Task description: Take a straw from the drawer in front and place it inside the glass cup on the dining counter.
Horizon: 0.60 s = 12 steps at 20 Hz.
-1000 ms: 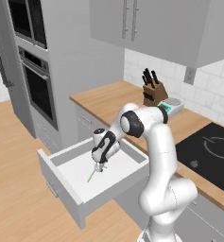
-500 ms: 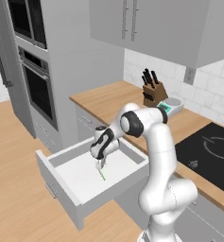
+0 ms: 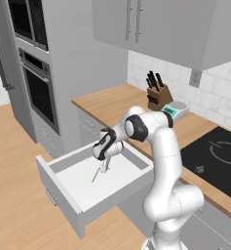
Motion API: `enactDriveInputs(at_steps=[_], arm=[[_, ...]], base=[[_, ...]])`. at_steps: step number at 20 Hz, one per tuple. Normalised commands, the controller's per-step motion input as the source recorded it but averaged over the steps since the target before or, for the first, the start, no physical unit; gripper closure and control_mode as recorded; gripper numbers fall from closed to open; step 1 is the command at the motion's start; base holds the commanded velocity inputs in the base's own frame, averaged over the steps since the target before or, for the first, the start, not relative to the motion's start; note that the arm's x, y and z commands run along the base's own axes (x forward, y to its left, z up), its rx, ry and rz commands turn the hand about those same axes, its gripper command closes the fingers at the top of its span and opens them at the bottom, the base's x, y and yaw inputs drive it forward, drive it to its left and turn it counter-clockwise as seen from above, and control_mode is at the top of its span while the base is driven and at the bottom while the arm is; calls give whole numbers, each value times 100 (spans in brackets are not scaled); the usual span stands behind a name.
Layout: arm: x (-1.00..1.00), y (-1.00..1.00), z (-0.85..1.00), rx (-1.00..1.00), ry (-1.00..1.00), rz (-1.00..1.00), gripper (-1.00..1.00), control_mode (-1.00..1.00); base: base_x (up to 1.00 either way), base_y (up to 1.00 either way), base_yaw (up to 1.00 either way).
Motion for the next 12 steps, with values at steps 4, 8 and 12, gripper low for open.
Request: enactDriveInputs(at_steps=[4, 8, 12], arm=[[-68, 0, 60, 0, -21, 0, 100, -100], [-77, 0, 100, 0, -38, 0, 100, -100], [-44, 0, 100, 0, -35, 0, 100, -100]], base=[[0, 0, 0], [0, 0, 0], [0, 0, 0]])
